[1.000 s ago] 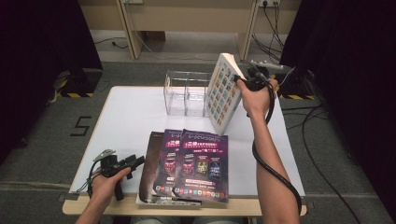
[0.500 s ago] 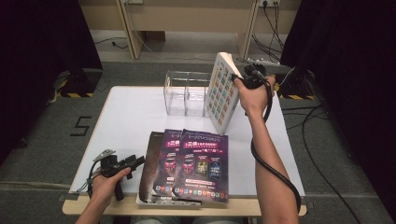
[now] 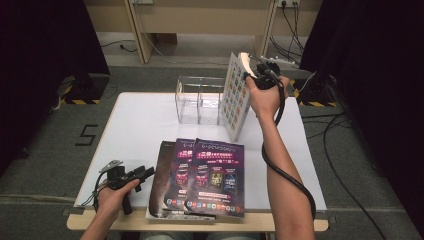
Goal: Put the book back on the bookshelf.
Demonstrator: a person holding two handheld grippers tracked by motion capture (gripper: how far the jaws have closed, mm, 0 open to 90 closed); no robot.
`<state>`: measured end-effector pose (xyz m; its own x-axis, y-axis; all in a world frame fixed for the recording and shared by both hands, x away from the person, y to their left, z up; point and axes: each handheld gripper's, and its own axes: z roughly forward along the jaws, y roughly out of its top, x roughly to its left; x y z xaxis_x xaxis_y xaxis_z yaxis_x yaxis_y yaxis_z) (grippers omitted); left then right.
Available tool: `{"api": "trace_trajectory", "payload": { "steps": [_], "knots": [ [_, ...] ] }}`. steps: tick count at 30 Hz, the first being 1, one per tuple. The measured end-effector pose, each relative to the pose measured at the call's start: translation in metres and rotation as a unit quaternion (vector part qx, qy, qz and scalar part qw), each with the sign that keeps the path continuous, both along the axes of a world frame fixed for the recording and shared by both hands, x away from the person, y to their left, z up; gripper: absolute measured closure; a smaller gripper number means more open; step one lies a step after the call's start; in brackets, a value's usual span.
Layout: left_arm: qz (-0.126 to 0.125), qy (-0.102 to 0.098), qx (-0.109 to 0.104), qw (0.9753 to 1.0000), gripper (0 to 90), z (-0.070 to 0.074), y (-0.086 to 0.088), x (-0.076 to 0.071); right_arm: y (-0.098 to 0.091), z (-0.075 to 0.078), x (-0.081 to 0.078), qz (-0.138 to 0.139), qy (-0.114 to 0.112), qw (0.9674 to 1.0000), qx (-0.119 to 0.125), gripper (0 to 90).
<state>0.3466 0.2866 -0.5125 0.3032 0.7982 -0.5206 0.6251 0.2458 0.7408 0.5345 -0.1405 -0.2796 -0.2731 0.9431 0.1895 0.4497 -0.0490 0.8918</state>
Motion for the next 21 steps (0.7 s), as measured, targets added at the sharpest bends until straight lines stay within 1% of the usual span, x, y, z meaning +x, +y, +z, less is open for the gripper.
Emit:
{"api": "trace_trajectory", "payload": {
  "steps": [9, 12, 14, 16, 21],
  "knots": [
    [-0.001, 0.0, -0.001, 1.0, 43.4, 0.0, 0.0, 0.0, 0.006, 0.01, 0.008, -0.006, -0.015, 0.9999, -0.002, 74.3],
    [0.001, 0.001, -0.002, 1.0, 43.4, 0.0, 0.001, 0.0, 0.009, 0.016, 0.012, -0.011, -0.026, 0.9996, -0.003, 74.3],
    [0.001, 0.001, -0.002, 1.0, 43.5, 0.0, 0.001, 0.0, 0.01, 0.017, 0.013, -0.011, -0.026, 0.9996, -0.004, 74.3],
    [0.0, 0.001, -0.002, 1.0, 43.4, 0.0, 0.001, 0.0, 0.012, 0.02, 0.018, -0.013, -0.027, 0.9995, -0.005, 74.3],
    [0.0, 0.002, -0.002, 1.0, 43.4, 0.0, 0.001, 0.0, 0.014, 0.02, 0.023, -0.019, -0.032, 0.9993, -0.005, 74.3]
  ]
}}
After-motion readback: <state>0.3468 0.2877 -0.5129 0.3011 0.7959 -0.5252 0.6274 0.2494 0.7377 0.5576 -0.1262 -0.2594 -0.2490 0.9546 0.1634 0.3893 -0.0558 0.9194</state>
